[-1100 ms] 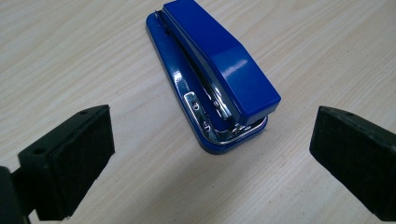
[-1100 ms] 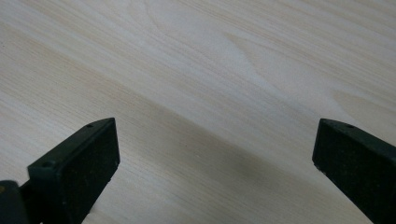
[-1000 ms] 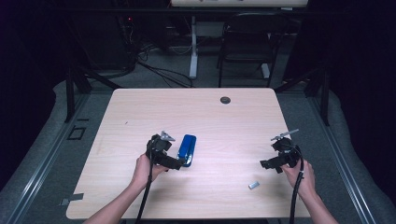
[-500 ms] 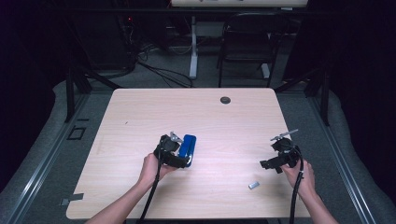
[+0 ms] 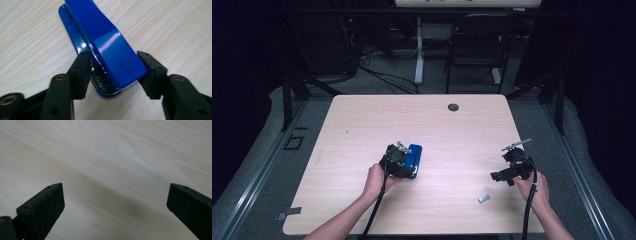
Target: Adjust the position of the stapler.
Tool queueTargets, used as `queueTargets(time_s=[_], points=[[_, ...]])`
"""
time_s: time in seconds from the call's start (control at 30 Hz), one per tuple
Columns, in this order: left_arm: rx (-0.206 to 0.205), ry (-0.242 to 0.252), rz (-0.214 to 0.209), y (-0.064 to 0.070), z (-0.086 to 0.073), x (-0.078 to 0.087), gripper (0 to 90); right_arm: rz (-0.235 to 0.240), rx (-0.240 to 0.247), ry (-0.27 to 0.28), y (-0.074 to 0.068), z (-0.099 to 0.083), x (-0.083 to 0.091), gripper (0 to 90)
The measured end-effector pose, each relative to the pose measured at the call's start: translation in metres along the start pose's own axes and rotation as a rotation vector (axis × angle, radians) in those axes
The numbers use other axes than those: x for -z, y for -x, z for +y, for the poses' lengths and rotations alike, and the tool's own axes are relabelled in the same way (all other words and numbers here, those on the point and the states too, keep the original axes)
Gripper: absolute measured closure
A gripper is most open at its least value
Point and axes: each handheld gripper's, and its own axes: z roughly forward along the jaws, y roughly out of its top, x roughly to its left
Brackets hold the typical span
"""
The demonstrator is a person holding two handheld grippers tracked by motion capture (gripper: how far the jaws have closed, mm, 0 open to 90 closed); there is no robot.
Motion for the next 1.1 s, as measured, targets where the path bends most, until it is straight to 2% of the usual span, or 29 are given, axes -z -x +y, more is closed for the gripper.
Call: queueTargets(time_s=[0.07, 0.5, 1.1], points=[[-0.011, 0.0, 0.002, 0.0013, -0.0002, 0.0001, 51.6, -0.008, 0.008, -0.008, 0.0008, -0.0001, 0.0003, 1.1], [-0.007, -0.015, -0.028, -0.0012, -0.002, 0.0017, 54.7, 0.002, -0.002, -0.001, 0.0007, -0.0009, 0.0004, 1.3], [0.005, -0.041, -0.018, -0.0033, -0.0051, 0.0064, 59.2, 0.009, -0.004, -0.014, 0.0009, -0.0013, -0.0006, 1.4]])
